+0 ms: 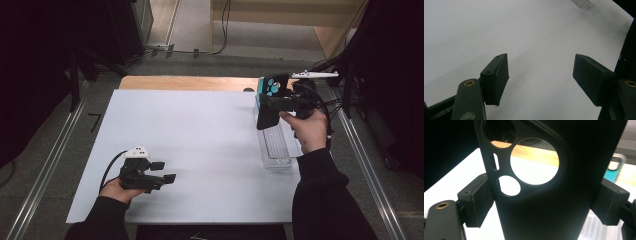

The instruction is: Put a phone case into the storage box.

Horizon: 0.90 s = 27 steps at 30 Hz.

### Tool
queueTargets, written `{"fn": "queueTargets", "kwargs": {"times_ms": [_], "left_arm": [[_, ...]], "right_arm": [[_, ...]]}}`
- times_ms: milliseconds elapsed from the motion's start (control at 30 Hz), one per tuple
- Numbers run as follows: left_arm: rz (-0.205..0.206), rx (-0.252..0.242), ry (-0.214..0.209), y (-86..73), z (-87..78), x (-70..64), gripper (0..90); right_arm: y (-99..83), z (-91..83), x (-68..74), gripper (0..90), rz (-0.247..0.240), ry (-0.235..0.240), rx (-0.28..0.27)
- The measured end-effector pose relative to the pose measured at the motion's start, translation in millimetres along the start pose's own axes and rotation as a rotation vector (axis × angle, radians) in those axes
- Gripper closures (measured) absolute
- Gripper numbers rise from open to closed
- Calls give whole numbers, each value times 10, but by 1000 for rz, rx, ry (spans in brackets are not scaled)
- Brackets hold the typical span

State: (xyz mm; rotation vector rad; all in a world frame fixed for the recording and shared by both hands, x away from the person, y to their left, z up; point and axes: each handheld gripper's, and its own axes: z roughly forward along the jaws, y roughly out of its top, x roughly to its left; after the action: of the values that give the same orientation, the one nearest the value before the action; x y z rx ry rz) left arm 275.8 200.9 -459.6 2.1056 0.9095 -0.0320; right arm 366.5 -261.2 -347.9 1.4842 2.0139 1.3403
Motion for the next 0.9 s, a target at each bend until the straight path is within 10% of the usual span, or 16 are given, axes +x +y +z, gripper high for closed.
{"fn": "queueTargets", "kwargs": {"times_ms": [900], "left_arm": [[-4, -1, -3, -7, 3, -9, 290]], "right_arm": [[-72, 476, -522, 132, 65, -156, 6]]}}
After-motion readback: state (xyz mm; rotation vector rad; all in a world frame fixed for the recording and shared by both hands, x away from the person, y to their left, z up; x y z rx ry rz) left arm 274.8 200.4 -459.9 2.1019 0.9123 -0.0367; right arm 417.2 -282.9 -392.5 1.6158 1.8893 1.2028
